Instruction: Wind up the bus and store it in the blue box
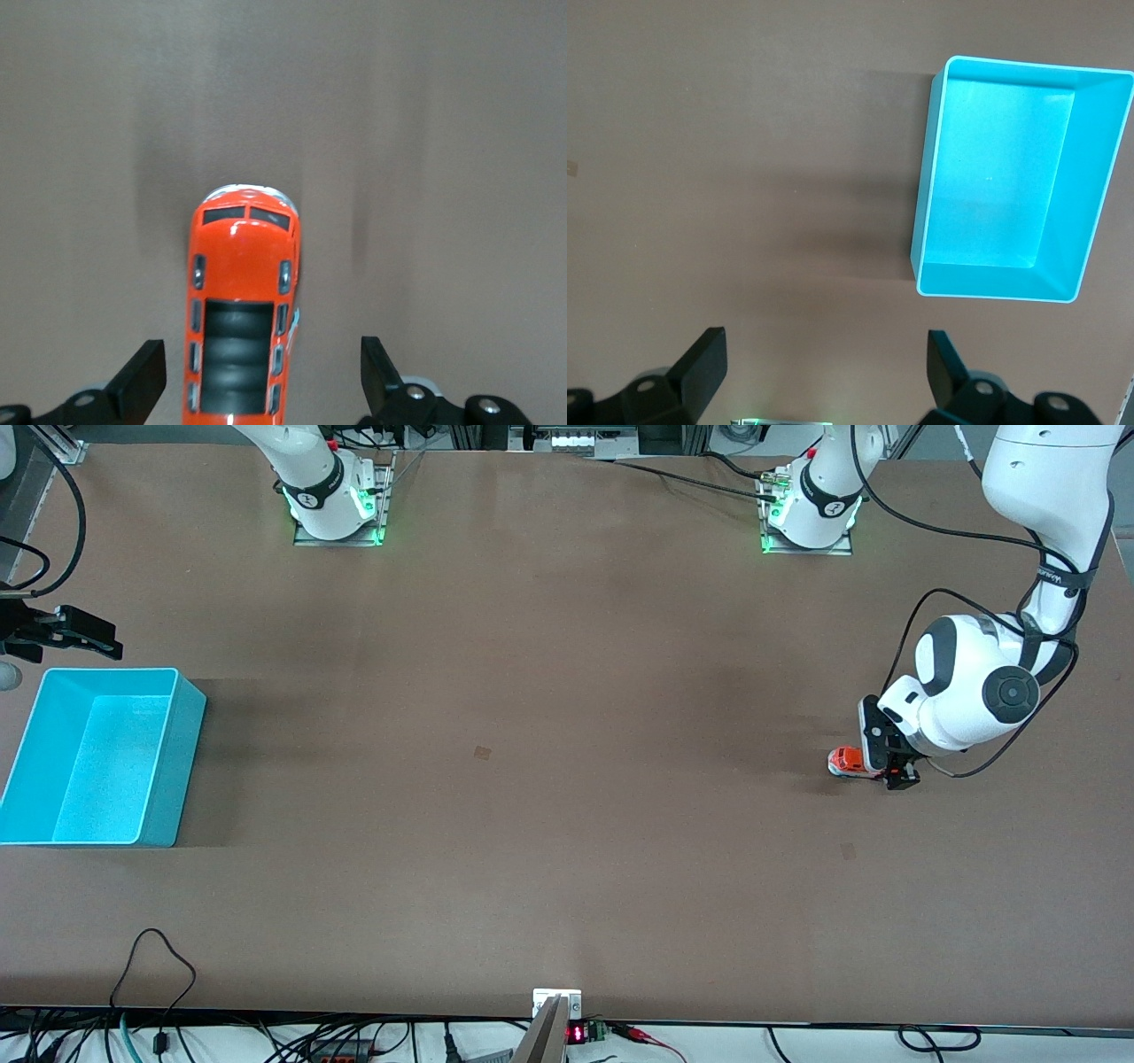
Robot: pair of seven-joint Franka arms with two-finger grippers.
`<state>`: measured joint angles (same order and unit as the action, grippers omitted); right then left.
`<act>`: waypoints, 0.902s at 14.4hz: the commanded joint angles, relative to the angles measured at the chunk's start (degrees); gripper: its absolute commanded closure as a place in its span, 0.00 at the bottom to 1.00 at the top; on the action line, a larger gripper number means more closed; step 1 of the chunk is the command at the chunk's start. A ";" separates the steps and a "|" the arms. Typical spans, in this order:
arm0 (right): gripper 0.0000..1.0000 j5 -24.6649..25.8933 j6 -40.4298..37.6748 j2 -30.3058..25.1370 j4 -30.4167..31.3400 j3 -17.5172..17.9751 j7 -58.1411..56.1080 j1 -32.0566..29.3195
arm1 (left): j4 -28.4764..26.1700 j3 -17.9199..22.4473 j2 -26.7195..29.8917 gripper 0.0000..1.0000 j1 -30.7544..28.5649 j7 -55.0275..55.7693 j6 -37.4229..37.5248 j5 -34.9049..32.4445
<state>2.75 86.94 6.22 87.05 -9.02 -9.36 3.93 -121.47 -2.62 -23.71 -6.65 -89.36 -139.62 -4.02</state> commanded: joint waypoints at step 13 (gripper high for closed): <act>0.00 -0.46 0.25 -0.41 0.22 0.23 0.22 -0.24 | 0.45 -0.01 -1.43 0.87 -0.72 -0.38 -0.83 -0.46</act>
<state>2.75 86.94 6.21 87.05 -9.03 -9.36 3.90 -121.18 -2.79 -24.57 -6.68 -89.64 -141.03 -4.02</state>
